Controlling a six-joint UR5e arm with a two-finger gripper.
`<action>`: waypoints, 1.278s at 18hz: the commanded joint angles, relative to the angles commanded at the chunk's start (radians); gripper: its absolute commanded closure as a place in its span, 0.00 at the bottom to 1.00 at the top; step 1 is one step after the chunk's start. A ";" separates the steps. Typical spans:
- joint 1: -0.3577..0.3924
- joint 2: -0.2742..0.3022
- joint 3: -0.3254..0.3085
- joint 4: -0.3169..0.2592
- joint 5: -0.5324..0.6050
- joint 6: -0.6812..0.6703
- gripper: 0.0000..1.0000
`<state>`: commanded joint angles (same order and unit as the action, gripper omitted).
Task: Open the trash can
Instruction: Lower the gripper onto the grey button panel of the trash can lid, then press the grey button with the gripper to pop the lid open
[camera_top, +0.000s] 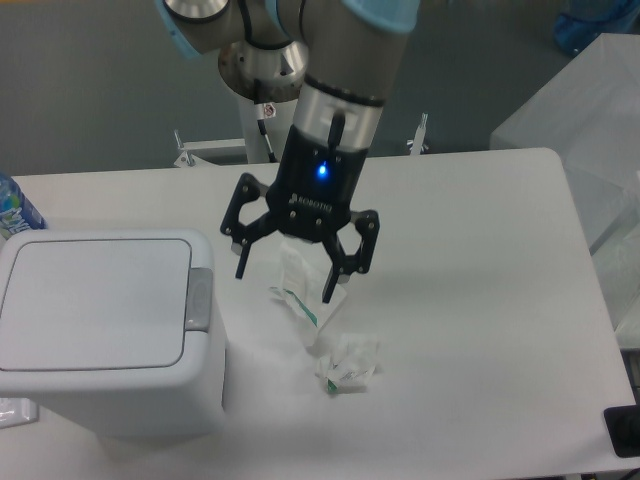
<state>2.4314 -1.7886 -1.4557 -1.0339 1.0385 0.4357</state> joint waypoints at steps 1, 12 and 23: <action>-0.006 -0.002 0.000 -0.002 0.002 0.000 0.00; -0.031 -0.023 -0.011 0.002 0.005 0.002 0.00; -0.055 -0.037 -0.023 0.018 0.006 0.000 0.00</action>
<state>2.3761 -1.8254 -1.4788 -1.0155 1.0446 0.4357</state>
